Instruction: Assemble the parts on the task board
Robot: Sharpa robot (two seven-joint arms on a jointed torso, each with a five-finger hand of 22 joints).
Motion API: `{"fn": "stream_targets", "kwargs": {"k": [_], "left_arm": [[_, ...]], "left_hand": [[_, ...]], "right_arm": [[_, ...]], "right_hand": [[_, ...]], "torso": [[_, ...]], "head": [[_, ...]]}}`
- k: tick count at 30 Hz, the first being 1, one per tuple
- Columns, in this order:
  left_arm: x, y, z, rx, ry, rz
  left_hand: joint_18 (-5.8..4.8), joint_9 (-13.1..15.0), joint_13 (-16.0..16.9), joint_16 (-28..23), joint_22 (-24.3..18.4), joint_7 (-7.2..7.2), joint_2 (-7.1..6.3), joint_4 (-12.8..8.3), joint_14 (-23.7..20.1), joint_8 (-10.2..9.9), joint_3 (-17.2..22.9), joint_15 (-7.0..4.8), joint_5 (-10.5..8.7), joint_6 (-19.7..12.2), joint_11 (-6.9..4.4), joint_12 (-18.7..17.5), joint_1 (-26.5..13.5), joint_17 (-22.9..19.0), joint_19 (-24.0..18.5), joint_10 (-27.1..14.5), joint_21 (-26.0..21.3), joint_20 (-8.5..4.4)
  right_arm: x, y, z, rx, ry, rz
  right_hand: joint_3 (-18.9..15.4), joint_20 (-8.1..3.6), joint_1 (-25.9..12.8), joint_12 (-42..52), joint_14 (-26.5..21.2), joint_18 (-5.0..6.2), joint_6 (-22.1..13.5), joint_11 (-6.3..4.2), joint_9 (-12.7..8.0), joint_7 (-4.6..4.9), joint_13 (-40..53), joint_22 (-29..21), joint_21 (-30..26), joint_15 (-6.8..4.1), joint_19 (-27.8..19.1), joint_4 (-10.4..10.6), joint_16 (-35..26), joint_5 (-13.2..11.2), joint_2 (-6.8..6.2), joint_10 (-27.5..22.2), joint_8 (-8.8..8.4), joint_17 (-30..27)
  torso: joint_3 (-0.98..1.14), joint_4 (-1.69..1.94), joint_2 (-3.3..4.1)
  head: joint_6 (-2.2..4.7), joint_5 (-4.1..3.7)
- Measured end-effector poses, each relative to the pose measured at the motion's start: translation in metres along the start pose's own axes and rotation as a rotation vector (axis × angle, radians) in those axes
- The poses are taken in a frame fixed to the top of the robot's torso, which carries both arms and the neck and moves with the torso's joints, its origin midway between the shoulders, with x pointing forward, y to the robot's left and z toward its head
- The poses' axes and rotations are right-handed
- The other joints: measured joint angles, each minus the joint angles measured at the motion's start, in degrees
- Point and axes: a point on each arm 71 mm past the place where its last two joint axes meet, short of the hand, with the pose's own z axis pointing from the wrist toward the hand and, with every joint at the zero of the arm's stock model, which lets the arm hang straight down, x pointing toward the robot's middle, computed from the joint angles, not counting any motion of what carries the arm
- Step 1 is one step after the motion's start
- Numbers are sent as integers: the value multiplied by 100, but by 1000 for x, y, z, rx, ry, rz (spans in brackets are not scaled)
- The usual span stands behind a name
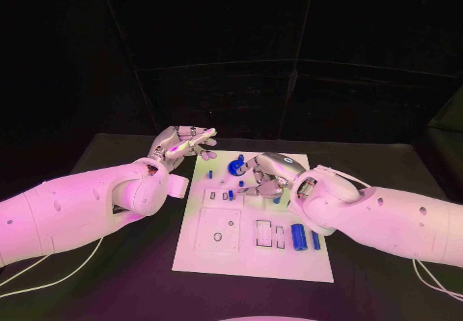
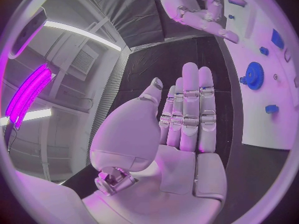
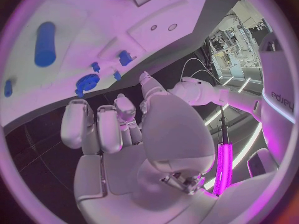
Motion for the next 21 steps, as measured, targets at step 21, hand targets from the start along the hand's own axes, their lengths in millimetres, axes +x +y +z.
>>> {"fn": "stream_targets", "kwargs": {"k": [21], "left_arm": [[20,0,24,-479,368,730]], "left_hand": [[-488,1269,4099,5641,5518,-328,256,1081,14,1077,-811,-283,-2,-68,-364,4005,-597,4535,1159,-117,5012,-362]], "right_arm": [[-95,-77,-26,184,-146,315]], "right_hand": [[-55,-21,284,-250,0,86,1,-9,6,-1,-309,-366,-223,0,-125,-55,-311,307,214,-171,53,-338]], "torso": [[93,-79,-186]], "head": [[-108,90]]}}
